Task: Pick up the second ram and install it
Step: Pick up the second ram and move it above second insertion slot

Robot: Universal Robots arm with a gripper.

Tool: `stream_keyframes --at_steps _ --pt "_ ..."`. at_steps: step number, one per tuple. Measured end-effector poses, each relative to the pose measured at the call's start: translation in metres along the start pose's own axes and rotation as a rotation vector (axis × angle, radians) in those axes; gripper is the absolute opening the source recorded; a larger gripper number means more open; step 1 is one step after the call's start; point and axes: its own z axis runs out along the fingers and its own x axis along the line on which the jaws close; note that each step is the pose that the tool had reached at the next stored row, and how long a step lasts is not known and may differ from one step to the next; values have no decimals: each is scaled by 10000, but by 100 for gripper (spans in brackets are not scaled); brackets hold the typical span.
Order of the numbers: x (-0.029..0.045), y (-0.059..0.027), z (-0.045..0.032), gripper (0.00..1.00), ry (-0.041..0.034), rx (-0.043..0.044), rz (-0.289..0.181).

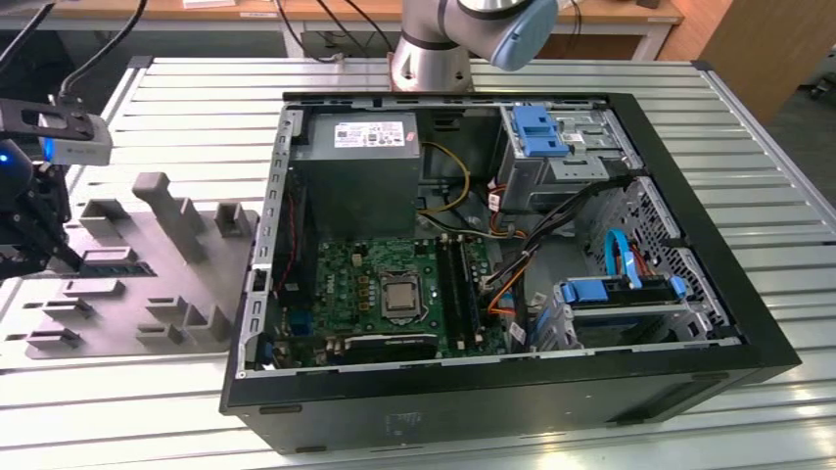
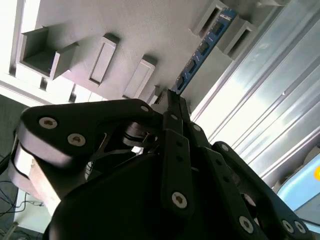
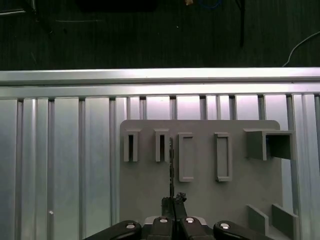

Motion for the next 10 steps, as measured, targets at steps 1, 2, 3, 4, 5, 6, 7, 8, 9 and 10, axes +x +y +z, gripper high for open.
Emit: stream_keyframes --at_steps 1,2,3,4,5,6,7,8,9,10 --pt "-1 1 -26 12 -13 0 -1" --pt "-2 3 -54 12 -26 0 -2" --pt "-3 4 -81 12 -38 -1 -2" --pt "-4 5 -109 12 -52 -2 -3" --pt "-5 7 -135 12 -67 -2 -4" --pt "-6 8 -157 12 -79 -3 -4" --pt "-7 9 -177 12 -89 -3 -4" --pt "-8 10 -199 12 -99 -3 -5" --pt "-9 11 -224 12 -112 -4 -6" --pt "-10 12 -249 12 -126 -4 -6"
